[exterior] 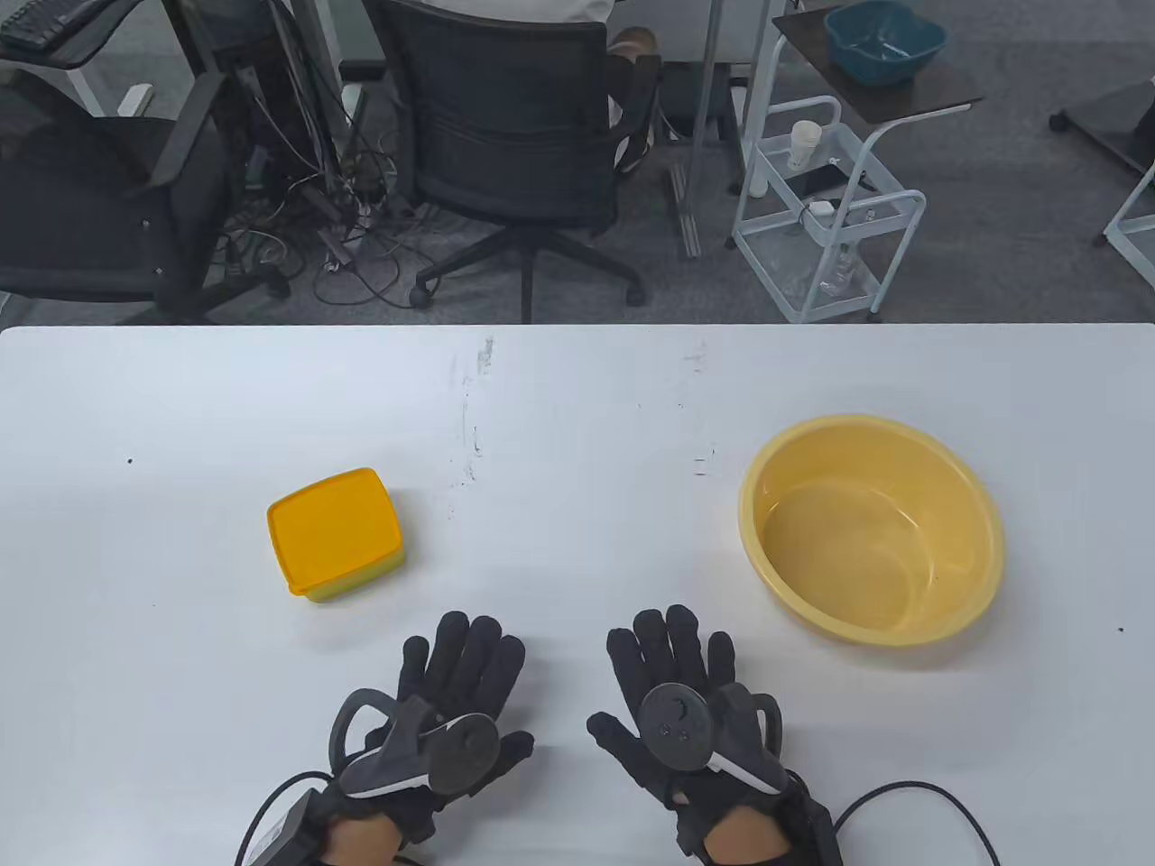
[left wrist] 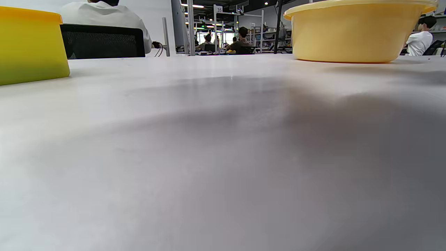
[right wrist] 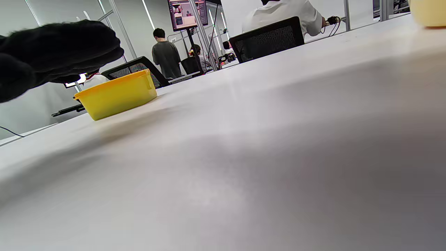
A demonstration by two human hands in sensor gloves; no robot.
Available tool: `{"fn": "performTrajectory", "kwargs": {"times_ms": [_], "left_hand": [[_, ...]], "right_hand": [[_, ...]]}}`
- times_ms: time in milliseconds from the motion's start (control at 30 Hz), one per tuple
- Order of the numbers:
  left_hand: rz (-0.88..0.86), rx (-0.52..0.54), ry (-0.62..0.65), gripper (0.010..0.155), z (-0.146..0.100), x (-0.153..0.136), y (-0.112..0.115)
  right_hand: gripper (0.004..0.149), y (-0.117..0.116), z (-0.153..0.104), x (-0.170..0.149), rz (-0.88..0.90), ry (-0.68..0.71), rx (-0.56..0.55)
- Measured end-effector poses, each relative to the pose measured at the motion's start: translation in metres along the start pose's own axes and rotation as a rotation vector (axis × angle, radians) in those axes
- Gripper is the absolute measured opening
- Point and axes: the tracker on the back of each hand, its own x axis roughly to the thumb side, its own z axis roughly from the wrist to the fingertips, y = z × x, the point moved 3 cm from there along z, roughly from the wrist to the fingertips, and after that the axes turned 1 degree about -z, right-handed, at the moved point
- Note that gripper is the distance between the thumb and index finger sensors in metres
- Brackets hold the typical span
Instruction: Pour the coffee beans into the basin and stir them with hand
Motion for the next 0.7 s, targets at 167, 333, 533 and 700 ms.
{"fn": "performTrajectory", "kwargs": {"times_ms": [167,333,533,700], "left_hand": [[0.001,0.002,-0.001,0.087,0.0,0.0,-0.0001],[0.0,0.005,-0.001,0.088,0.0002,-0.0009,-0.0002],[0.005,-0.002,-0.001,0.088,0.001,-0.0016,-0.0003],[0.002,-0.004,0.014,0.088,0.0007,-0.0003,0.0004]], "right_hand": [[0.082,-0.0008,0.0002,-0.0002,0.005,0.002,-0.001],[0.082,-0.0012,0.0014,-0.0009,0.02,-0.001,0.002],[0.082,-0.0015,0.0025,0.0007,0.014,0.005,0.005],[0.082,-0.0029,0.0046,0.0028,0.006,0.015,0.011]]}}
